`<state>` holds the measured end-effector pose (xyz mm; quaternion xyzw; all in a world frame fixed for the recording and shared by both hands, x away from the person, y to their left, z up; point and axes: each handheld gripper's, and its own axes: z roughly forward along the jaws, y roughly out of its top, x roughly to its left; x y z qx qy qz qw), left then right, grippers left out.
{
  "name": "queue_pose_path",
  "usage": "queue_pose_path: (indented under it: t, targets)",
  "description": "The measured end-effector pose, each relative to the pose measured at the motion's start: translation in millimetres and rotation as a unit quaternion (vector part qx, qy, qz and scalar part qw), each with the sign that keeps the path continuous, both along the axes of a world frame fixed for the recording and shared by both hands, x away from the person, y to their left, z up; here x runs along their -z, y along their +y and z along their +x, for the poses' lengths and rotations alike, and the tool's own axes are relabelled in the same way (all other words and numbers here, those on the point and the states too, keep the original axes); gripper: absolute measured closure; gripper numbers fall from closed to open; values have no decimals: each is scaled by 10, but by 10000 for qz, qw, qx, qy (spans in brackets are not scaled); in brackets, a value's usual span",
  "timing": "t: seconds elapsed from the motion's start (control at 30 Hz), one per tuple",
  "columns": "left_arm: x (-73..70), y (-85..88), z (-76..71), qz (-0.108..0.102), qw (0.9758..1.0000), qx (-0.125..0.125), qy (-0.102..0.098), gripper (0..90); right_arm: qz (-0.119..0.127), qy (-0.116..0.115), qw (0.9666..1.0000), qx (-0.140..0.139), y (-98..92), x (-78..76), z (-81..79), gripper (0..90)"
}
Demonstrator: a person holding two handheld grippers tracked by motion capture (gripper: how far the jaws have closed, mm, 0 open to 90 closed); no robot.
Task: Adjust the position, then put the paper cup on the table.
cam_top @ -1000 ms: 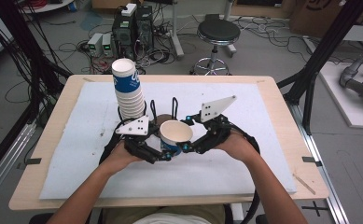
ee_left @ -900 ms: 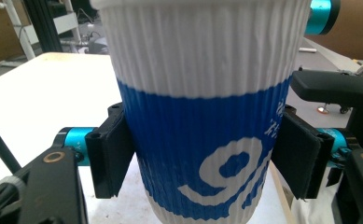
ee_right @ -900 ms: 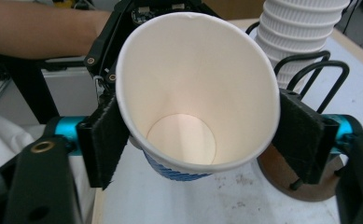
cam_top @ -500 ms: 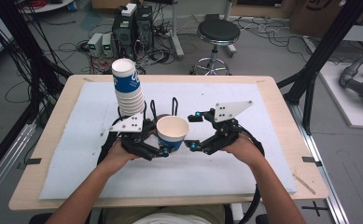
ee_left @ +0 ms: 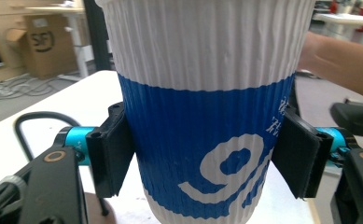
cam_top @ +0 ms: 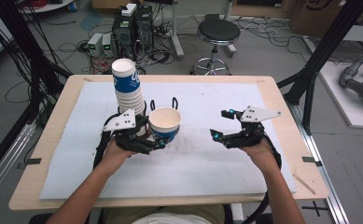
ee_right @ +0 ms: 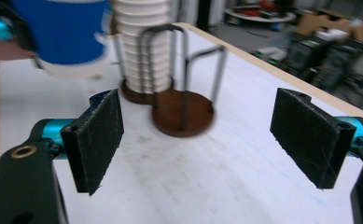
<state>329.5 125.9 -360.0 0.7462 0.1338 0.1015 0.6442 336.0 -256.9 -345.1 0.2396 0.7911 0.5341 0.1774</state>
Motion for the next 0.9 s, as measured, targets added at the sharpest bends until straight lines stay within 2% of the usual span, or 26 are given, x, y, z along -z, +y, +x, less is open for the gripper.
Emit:
queue_pose_path:
  t: [0.13,0.2,0.33,0.47,0.63,0.9]
  targets:
    - [15,43,-8,42,9998,-182,-5,281,-9,-62,9984,564,-157,62,-3,175]
    - [22,53,-8,30,9997,-235,6,281,6,-84,9973,727,-218,88,-3,175]
    - [17,72,-14,-30,9996,-287,-18,278,0,-75,9961,881,-270,123,6,175]
    - [3,89,-26,-52,9994,-350,-41,278,23,-58,9956,939,-281,155,16,175]
    - [-7,91,-30,-90,9989,-447,-62,278,-19,-29,9965,841,-254,187,18,175]
    - [-15,99,-37,-121,9990,-419,-75,277,19,-53,9966,821,-255,184,21,175]
